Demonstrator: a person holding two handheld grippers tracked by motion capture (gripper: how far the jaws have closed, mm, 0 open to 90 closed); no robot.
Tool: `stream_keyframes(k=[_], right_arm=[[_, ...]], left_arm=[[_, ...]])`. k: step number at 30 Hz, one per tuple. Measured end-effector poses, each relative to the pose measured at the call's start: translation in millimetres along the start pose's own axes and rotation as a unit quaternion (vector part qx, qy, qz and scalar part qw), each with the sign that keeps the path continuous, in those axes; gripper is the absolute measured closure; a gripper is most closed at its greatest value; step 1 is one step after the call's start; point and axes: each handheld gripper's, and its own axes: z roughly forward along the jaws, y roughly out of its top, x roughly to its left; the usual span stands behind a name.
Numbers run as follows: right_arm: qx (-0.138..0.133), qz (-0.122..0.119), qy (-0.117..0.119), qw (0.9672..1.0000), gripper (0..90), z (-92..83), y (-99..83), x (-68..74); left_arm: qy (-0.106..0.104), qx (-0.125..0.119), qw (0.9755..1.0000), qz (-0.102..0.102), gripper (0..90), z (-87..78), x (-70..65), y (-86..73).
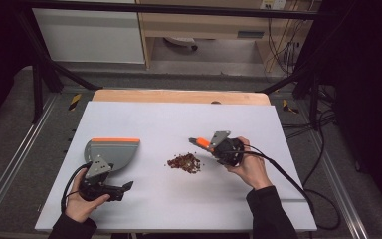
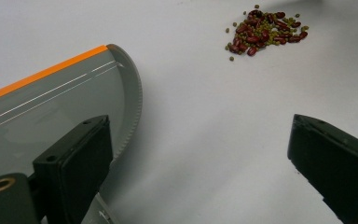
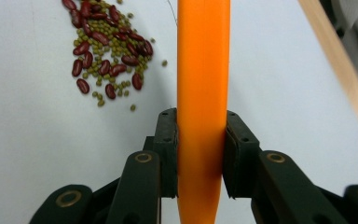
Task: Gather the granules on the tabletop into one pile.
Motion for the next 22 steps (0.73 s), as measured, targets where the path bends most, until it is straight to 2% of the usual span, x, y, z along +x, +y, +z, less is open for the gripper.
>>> stream_keyframes(k=[3, 5, 7, 14, 18, 19, 21, 22], right_arm=[[-0.008, 0.059, 0.010, 0.9982, 70.6, -7.0, -17.6, -4.9], [-0.013, 0.102, 0.015, 0.9946, 70.6, -11.4, -29.5, -6.6], [-0.019, 0.129, 0.016, 0.9913, 70.6, -14.8, -41.3, -7.5], [-0.021, 0.188, 0.022, 0.9818, 70.7, -29.9, -79.9, -7.3], [-0.029, 0.202, 0.028, 0.9786, 70.6, -35.8, -93.9, -4.7], [-0.035, 0.208, 0.031, 0.9770, 70.6, -36.4, -96.3, -4.0], [-0.028, 0.205, 0.031, 0.9779, 70.6, -38.6, -97.8, -4.1], [-0.030, 0.209, 0.033, 0.9768, 70.6, -40.2, -98.5, -4.4]], left_arm=[[0.001, 0.001, 1.0000, 0.001, 6.1, -0.1, 0.8, -0.7], [0.002, 0.000, 1.0000, -0.001, 6.0, -0.5, 1.6, -1.0], [0.003, -0.002, 1.0000, -0.001, 6.0, -1.3, 2.5, -1.6], [0.004, -0.004, 1.0000, -0.005, 5.7, -2.9, 6.2, -3.0], [0.005, -0.002, 1.0000, -0.004, 5.7, -2.2, 5.9, -2.8], [0.004, -0.002, 1.0000, -0.003, 5.7, -2.2, 5.8, -2.8], [0.004, -0.003, 1.0000, -0.004, 5.7, -2.4, 6.0, -2.7], [0.004, -0.003, 1.0000, -0.004, 5.7, -2.5, 6.1, -2.8]])
